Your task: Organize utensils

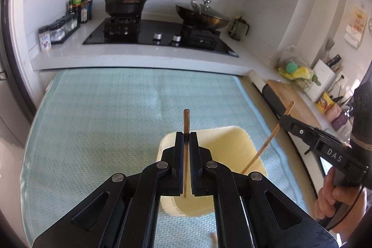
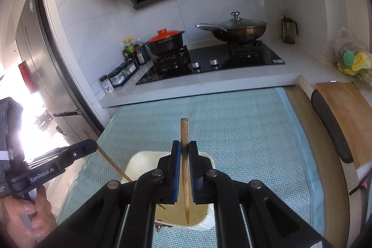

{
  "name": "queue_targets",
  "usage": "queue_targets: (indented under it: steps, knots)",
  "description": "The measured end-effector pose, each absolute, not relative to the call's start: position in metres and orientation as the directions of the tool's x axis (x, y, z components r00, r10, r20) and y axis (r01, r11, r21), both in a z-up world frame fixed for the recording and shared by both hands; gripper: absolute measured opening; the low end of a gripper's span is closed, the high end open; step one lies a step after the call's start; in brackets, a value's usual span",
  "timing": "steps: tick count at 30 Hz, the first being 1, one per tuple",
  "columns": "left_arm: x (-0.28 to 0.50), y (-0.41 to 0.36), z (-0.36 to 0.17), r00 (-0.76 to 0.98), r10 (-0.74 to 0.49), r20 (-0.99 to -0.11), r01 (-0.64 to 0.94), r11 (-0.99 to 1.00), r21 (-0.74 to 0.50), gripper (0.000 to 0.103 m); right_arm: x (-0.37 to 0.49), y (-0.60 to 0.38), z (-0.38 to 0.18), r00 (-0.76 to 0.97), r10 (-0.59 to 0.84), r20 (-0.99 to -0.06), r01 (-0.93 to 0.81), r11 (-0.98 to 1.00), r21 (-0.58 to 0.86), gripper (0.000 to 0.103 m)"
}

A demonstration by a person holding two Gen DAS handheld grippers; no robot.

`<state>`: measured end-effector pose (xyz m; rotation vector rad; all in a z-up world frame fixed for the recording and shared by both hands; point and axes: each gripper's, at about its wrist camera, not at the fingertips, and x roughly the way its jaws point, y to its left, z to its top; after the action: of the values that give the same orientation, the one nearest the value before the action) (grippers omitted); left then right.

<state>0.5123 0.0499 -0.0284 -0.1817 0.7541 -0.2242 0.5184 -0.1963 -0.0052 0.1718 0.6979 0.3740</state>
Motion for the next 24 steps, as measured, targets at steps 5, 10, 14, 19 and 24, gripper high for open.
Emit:
queue_targets:
  steps: [5, 10, 14, 19, 24]
  knots:
    - [0.523, 0.055, -0.035, 0.704, -0.255, -0.663, 0.105, 0.961, -0.257, 0.003, 0.535, -0.195, -0.023, 0.676, 0.38, -0.631, -0.259, 0.925, 0.28, 0.007]
    - [0.524, 0.058, -0.037, 0.706, -0.224, -0.671, 0.078, 0.968, -0.24, 0.043, 0.542, -0.192, -0.031, 0.659, 0.369, -0.656, -0.245, 0.929, 0.276, 0.018]
    - [0.496, 0.065, -0.03, 0.743, -0.2, -0.639, 0.084, 0.975, -0.207, 0.065, 0.527, -0.2, -0.025, 0.679, 0.37, -0.633, -0.237, 0.928, 0.288, 0.044]
    - [0.433, 0.074, -0.023, 0.794, -0.132, -0.594, 0.077, 0.99, -0.117, 0.101, 0.483, -0.215, -0.01, 0.697, 0.352, -0.624, -0.241, 0.935, 0.258, 0.057]
    - [0.355, 0.076, -0.035, 0.841, -0.081, -0.535, 0.092, 0.996, -0.006, 0.101, 0.416, -0.231, -0.003, 0.714, 0.3, -0.632, -0.252, 0.953, 0.168, 0.068]
